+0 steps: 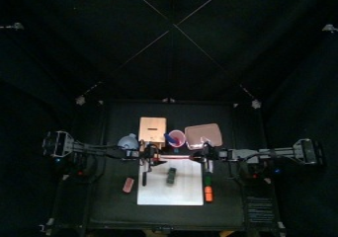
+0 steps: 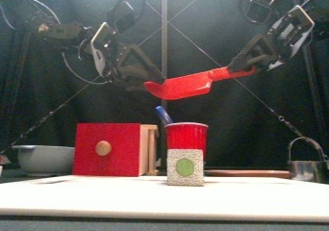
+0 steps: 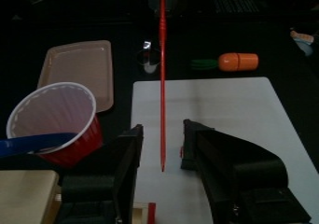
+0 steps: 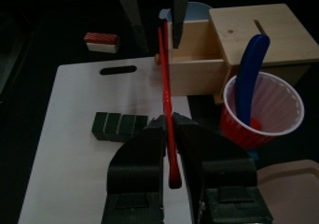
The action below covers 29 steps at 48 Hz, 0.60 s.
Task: Place sushi on board then cut the sushi with the knife then place the pieces on the plate
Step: Grasp knife edge with left hand
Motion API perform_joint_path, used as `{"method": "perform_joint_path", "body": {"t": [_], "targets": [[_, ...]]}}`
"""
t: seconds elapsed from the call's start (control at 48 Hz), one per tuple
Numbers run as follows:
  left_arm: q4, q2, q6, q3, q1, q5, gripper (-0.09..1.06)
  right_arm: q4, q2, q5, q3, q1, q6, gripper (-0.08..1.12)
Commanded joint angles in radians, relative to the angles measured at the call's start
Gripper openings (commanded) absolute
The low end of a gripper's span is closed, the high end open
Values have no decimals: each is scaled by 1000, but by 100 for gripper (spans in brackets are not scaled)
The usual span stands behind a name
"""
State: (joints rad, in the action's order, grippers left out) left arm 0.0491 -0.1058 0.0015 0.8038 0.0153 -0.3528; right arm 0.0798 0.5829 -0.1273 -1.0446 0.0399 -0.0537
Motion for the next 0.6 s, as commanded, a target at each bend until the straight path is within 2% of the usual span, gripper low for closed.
{"method": "perform_joint_path", "body": {"t": [0.021, 0.167, 0.354, 0.604], "targets": [[3, -6, 0, -25, 2, 2, 71, 2, 6, -11, 12, 0, -2, 48], [-2, -6, -2, -26, 2, 32, 62, 2, 6, -11, 14, 2, -2, 48], [-2, -6, -2, -31, 2, 35, 57, 2, 5, -11, 14, 0, -2, 48], [21, -6, 2, -29, 2, 67, 39, 5, -5, 2, 15, -28, 2, 48]]}}
